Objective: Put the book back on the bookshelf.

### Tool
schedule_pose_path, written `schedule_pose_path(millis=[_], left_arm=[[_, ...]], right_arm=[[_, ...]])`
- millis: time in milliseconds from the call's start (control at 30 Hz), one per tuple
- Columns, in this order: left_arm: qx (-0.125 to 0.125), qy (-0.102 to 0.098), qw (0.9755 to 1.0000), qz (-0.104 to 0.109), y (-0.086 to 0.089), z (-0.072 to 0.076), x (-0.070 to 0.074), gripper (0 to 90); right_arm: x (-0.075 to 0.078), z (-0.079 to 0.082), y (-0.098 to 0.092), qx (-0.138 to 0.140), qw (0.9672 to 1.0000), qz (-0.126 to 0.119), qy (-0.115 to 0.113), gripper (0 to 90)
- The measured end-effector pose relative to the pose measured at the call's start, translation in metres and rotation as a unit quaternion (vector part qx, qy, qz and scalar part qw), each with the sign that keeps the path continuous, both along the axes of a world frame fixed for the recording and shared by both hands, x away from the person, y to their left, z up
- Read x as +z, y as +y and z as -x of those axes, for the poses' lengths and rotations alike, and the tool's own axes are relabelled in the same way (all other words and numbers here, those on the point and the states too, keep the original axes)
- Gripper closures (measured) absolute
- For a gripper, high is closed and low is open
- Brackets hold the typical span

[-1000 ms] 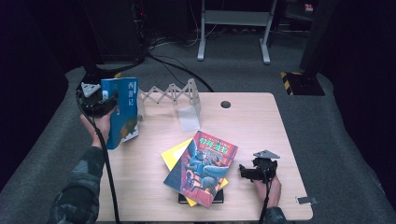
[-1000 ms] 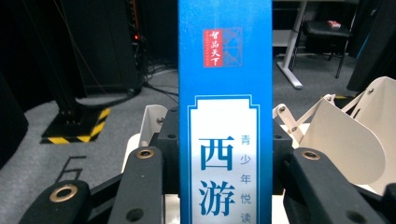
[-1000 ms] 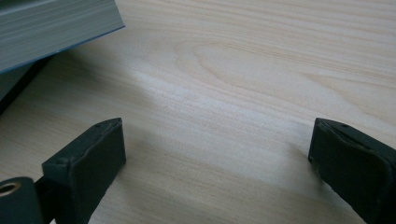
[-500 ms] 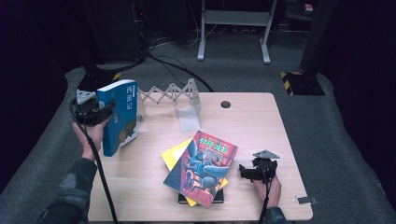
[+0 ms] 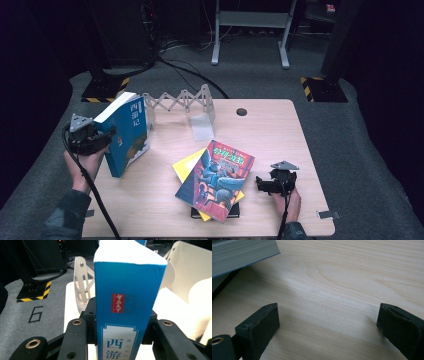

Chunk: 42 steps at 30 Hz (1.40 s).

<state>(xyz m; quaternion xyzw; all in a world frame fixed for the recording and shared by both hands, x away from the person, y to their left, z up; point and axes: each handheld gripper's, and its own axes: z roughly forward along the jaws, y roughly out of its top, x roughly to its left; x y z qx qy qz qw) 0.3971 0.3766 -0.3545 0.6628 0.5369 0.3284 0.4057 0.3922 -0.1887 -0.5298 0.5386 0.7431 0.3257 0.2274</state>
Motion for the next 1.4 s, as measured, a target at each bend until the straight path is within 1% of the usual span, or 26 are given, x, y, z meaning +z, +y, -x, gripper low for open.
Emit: schedule_pose_path(millis=[67, 200, 500, 533, 567, 633, 667, 700, 733, 767, 800, 833, 900, 967, 1000, 1033, 1067, 1100, 1133, 1233, 1267, 1300, 1333, 1367, 1400], left_arm=[[0.0, 0.002, 1.0, 0.001, 0.001, 0.003, -0.001, 60.9], [0.0, 0.01, 0.9999, 0.003, 0.007, 0.014, -0.007, 60.7], [-0.017, 0.041, 0.9989, -0.013, 0.011, 0.03, -0.013, 60.1], [-0.017, 0.039, 0.999, -0.015, 0.011, 0.031, -0.014, 60.1], [-0.019, 0.042, 0.9988, -0.014, 0.012, 0.033, -0.014, 60.0], [-0.019, 0.043, 0.9988, -0.012, 0.013, 0.033, -0.015, 59.9], [-0.02, 0.044, 0.9988, -0.012, 0.012, 0.033, -0.014, 59.9], [-0.02, 0.041, 0.9989, -0.011, 0.011, 0.032, -0.014, 59.7], [-0.026, 0.044, 0.9986, -0.015, 0.011, 0.031, -0.014, 59.1], [-0.03, 0.049, 0.9982, -0.014, 0.011, 0.031, -0.012, 58.7], [-0.035, 0.05, 0.9981, -0.015, 0.011, 0.03, -0.012, 58.1], [-0.036, 0.045, 0.9983, -0.011, 0.011, 0.028, -0.011, 57.4], [-0.042, 0.052, 0.9977, -0.01, 0.01, 0.025, -0.007, 55.9], [-0.044, 0.051, 0.9977, -0.009, 0.009, 0.023, -0.006, 53.6], [-0.044, 0.052, 0.9976, -0.008, 0.008, 0.02, -0.003, 53.6], [-0.046, 0.047, 0.9978, -0.01, 0.006, 0.015, 0.002, 51.6], [-0.05, 0.051, 0.9974, -0.011, 0.005, 0.012, 0.006, 50.8], [-0.05, 0.051, 0.9974, -0.011, 0.005, 0.012, 0.006, 50.0], [-0.057, 0.064, 0.9961, -0.021, 0.001, 0.004, 0.01, 48.0], [-0.063, 0.082, 0.9938, -0.041, -0.006, -0.006, 0.014, 44.1], [-0.063, 0.08, 0.9938, -0.046, -0.008, -0.009, 0.013, 43.8], [-0.065, 0.086, 0.9928, -0.054, -0.01, -0.01, 0.015, 43.6], [-0.066, 0.083, 0.9927, -0.057, -0.012, -0.012, 0.015, 43.6], [-0.067, 0.085, 0.9925, -0.058, -0.013, -0.013, 0.016, 44.0], [-0.067, 0.081, 0.9926, -0.061, -0.014, -0.014, 0.016, 46.1]], right_arm=[[0.0, 0.0, 0.0, 0.001, 1.0, 0.001, 0.0, 3.8], [0.0, 0.0, 0.0, 0.001, 1.0, 0.001, 0.0, 3.9], [0.0, 0.0, 0.001, -0.001, 1.0, -0.002, 0.0, 4.1], [0.0, 0.0, 0.001, -0.001, 1.0, -0.002, 0.0, 4.1], [0.0, 0.0, 0.001, -0.001, 1.0, -0.002, 0.0, 4.0], [0.0, 0.0, 0.0, 0.002, 1.0, 0.001, 0.0, 4.1], [0.0, 0.0, 0.0, 0.003, 1.0, 0.002, 0.0, 4.1], [0.0, 0.0, 0.0, 0.003, 1.0, 0.002, 0.0, 4.2], [0.0, 0.0, 0.0, 0.003, 1.0, 0.002, 0.0, 4.2], [0.0, 0.0, 0.0, 0.003, 1.0, 0.002, 0.0, 4.2], [0.0, 0.0, 0.0, 0.003, 1.0, 0.002, 0.0, 4.2], [0.0, 0.0, 0.0, 0.003, 1.0, 0.002, 0.0, 4.2], [0.0, 0.0, 0.0, 0.003, 1.0, 0.002, 0.0, 4.2], [0.0, 0.0, 0.0, 0.003, 1.0, 0.002, -0.001, 4.3], [0.0, 0.0, 0.0, 0.003, 1.0, 0.002, -0.001, 4.3], [0.0, 0.0, 0.0, 0.003, 1.0, 0.001, -0.001, 4.4], [0.0, 0.001, 0.0, 0.004, 1.0, 0.001, 0.0, 4.4], [0.0, 0.001, 0.0, 0.003, 1.0, 0.001, 0.0, 4.4], [0.0, 0.001, 0.0, 0.003, 1.0, 0.001, 0.0, 4.4], [0.0, 0.001, 0.0, 0.004, 1.0, 0.001, 0.0, 4.5], [0.0, 0.001, 0.0, 0.004, 1.0, 0.001, -0.001, 4.5], [0.0, 0.001, 0.0, 0.004, 1.0, 0.001, -0.001, 4.5], [0.0, 0.001, -0.001, 0.005, 1.0, 0.001, -0.002, 4.5], [0.0, 0.001, 0.0, 0.005, 1.0, 0.0, -0.001, 4.5], [0.0, 0.001, 0.0, 0.005, 1.0, 0.0, -0.002, 4.6]])
